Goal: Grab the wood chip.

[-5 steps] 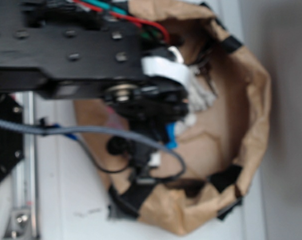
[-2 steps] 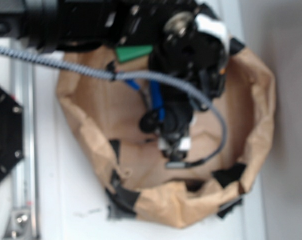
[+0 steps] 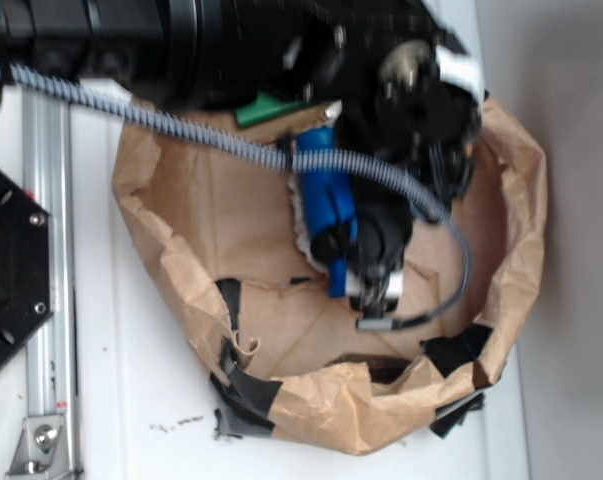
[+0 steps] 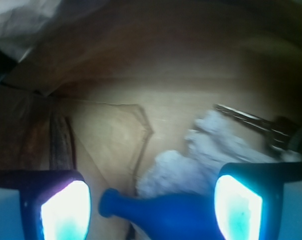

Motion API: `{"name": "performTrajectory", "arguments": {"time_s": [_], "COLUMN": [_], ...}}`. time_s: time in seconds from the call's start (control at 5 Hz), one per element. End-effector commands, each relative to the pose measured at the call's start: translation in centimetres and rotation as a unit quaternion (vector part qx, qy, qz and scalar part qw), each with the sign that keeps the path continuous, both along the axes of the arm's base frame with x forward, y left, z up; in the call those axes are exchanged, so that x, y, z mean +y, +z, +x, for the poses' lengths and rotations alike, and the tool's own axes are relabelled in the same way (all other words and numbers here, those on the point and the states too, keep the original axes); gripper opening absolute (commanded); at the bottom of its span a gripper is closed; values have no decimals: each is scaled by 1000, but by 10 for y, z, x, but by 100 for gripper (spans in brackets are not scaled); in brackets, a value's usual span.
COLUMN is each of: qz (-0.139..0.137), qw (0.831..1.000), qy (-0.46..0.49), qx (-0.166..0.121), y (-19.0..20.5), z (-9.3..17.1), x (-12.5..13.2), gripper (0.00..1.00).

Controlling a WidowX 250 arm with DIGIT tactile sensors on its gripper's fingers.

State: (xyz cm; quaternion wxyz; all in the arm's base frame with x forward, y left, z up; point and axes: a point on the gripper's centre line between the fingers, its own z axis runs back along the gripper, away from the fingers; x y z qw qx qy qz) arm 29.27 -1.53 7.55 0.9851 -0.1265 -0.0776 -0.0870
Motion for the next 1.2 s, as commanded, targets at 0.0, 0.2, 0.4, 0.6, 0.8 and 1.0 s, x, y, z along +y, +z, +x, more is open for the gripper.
{"name": "performTrajectory", "arguments": {"time_s": [0.0, 0.2, 0.4, 0.6, 0.8, 1.0], "qz": [-1, 0, -2, 5, -10, -1], "qw": [998, 998, 997, 994, 988, 987], "qy": [-51, -54, -67, -96, -124, -132], "qx": [-34, -27, -29, -51, -91, -95], "y": [9, -6, -24, -38, -41, -44], "z": [-15, -8, 1, 2, -8, -7], "x": [-45, -55, -65, -79, -88, -90], "gripper": [100, 100, 100, 100, 100, 100]}}
